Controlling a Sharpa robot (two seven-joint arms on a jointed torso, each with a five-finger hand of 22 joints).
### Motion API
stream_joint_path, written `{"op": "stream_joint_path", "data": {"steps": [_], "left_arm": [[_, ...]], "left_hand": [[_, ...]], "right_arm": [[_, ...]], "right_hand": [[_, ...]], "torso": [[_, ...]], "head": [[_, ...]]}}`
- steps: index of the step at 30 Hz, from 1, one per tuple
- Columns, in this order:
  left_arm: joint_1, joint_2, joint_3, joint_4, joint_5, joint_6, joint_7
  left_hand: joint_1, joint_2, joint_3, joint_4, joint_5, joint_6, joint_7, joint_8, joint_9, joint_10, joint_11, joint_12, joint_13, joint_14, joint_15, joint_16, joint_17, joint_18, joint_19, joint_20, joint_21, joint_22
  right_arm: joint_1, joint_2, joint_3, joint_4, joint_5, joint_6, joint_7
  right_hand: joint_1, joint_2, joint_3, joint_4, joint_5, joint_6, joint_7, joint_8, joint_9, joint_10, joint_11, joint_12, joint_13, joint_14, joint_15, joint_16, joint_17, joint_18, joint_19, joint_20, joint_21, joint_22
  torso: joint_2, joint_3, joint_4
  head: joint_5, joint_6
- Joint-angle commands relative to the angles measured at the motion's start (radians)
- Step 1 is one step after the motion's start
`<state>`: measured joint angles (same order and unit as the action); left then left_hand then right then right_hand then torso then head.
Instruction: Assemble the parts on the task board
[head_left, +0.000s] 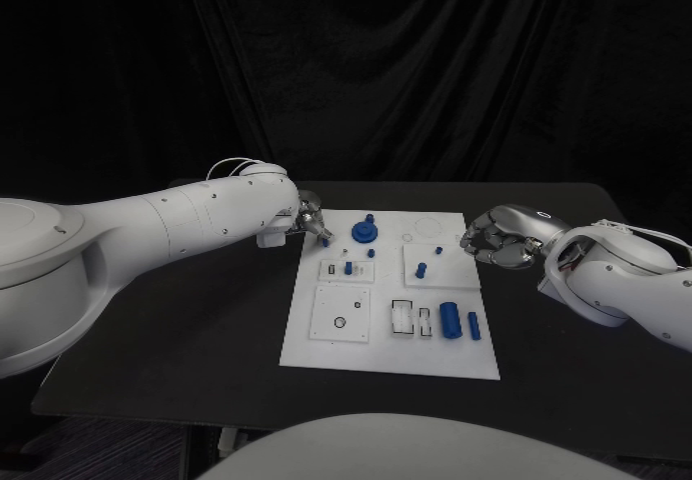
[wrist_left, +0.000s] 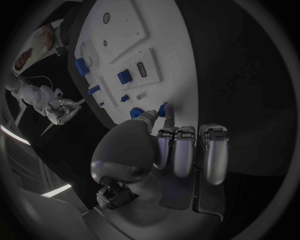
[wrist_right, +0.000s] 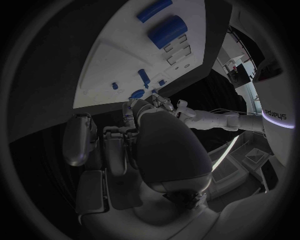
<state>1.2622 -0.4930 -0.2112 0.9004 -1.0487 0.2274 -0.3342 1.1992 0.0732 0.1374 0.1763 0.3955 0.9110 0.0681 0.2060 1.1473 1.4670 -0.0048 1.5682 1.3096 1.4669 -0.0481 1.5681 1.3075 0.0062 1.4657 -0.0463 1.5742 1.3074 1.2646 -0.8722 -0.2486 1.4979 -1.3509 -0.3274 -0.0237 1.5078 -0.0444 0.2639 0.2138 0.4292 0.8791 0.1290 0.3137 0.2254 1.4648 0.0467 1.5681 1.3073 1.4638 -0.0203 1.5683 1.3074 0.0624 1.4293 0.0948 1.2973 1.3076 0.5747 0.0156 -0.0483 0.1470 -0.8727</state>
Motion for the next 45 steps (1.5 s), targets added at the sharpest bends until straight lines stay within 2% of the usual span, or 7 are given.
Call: {"op": "stream_joint_path", "data": {"steps": [1,12,20,27,31,37,45], "left_arm": [[-0.003,0.001,0.001,0.0,0.0,0.013,0.018],[-0.004,-0.003,0.001,0.003,0.0,0.016,0.019],[-0.005,-0.01,0.001,0.011,0.0,0.008,0.022],[-0.006,-0.026,0.001,0.029,0.0,-0.016,0.026],[-0.005,-0.048,0.001,0.066,0.0,-0.055,0.028],[-0.003,-0.091,0.001,0.142,0.0,-0.121,0.027],[0.006,-0.16,0.001,0.265,0.0,-0.151,0.002]], "left_hand": [[0.006,-0.006,0.019,-0.004,0.016,0.005,-0.001,-0.008,0.0,0.104,0.005,0.003,0.261,0.104,0.007,0.003,0.263,-0.006,0.105,0.005,-0.003,0.263],[-0.002,-0.039,0.126,-0.054,0.075,0.021,-0.006,-0.012,0.011,0.104,0.0,0.003,0.261,0.104,0.003,0.003,0.263,-0.006,0.105,0.002,-0.003,0.263],[-0.03,-0.069,0.227,-0.102,0.097,0.045,-0.007,-0.026,-0.005,0.104,-0.002,0.003,0.261,0.104,0.0,0.003,0.263,-0.006,0.105,-0.001,-0.003,0.263],[-0.041,-0.077,0.254,-0.116,0.103,0.051,-0.007,-0.028,-0.008,0.104,-0.002,0.003,0.261,0.104,0.0,0.003,0.263,-0.006,0.105,-0.001,-0.003,0.263],[-0.047,-0.081,0.264,-0.123,0.104,0.056,-0.008,-0.027,-0.008,0.104,-0.003,0.003,0.261,0.104,-0.001,0.003,0.263,-0.006,0.105,-0.002,-0.003,0.263],[-0.059,-0.088,0.274,-0.128,0.102,0.064,-0.01,-0.026,-0.008,0.104,-0.004,0.003,0.261,0.104,-0.002,0.003,0.263,-0.006,0.105,-0.003,-0.003,0.263],[-0.07,-0.093,0.282,-0.131,0.095,0.071,-0.012,-0.025,-0.008,0.104,-0.006,0.003,0.261,0.104,-0.003,0.003,0.263,-0.006,0.105,-0.004,-0.003,0.263]], "right_arm": [[-0.003,0.001,0.001,0.0,-0.001,0.007,-0.019],[-0.004,0.002,0.001,-0.006,-0.001,0.006,-0.019],[-0.004,0.0,0.001,-0.006,-0.001,0.004,-0.02],[-0.004,-0.002,0.001,-0.006,-0.001,0.003,-0.022],[-0.004,-0.006,0.001,-0.004,-0.001,0.003,-0.023],[-0.004,-0.011,0.001,-0.003,-0.001,0.004,-0.027],[-0.004,-0.017,0.001,0.0,-0.001,0.002,-0.03]], "right_hand": [[-0.003,0.01,0.004,-0.002,0.006,0.001,0.001,0.003,0.0,0.106,0.005,0.003,0.263,0.105,0.006,-0.002,0.259,0.004,-0.002,-0.001,-0.006,0.175],[-0.003,0.01,0.005,-0.003,0.006,-0.001,0.001,0.001,0.0,0.106,0.005,0.003,0.263,0.104,0.006,-0.003,0.258,0.005,-0.003,-0.001,-0.007,0.175],[-0.003,0.01,0.005,-0.003,0.006,-0.001,0.001,0.001,0.0,0.106,0.005,0.003,0.263,0.104,0.006,-0.003,0.258,0.005,-0.003,-0.001,-0.007,0.175],[-0.003,0.01,0.005,-0.003,0.006,-0.001,0.001,0.001,0.0,0.106,0.005,0.003,0.263,0.104,0.006,-0.003,0.258,0.005,-0.003,-0.001,-0.007,0.175],[-0.004,0.01,0.006,-0.003,0.006,-0.003,0.001,0.0,-0.001,0.106,0.005,0.003,0.263,0.104,0.006,-0.004,0.257,0.005,-0.003,-0.001,-0.008,0.174],[-0.004,0.01,0.006,-0.003,0.006,-0.003,0.001,0.0,-0.001,0.106,0.006,0.003,0.263,0.104,0.006,-0.004,0.256,0.005,-0.004,-0.001,-0.01,0.174],[-0.005,0.01,0.006,-0.003,0.006,-0.004,0.001,0.0,-0.001,0.106,0.005,0.003,0.263,0.103,0.006,-0.004,0.256,0.005,-0.004,-0.001,-0.01,0.174]], "torso": [[0.0,0.0,-0.0003],[0.0,0.0005,0.0002],[0.0,0.0005,0.0],[-0.001,0.0003,-0.0004],[-0.001,0.0004,0.0005],[-0.001,0.0002,0.0011],[0.0,-0.0004,0.0009]], "head": [[0.001,0.0],[0.0,0.0],[0.0,0.0],[0.0,0.0],[-0.004,0.0],[0.0,0.0],[0.001,0.0]]}}
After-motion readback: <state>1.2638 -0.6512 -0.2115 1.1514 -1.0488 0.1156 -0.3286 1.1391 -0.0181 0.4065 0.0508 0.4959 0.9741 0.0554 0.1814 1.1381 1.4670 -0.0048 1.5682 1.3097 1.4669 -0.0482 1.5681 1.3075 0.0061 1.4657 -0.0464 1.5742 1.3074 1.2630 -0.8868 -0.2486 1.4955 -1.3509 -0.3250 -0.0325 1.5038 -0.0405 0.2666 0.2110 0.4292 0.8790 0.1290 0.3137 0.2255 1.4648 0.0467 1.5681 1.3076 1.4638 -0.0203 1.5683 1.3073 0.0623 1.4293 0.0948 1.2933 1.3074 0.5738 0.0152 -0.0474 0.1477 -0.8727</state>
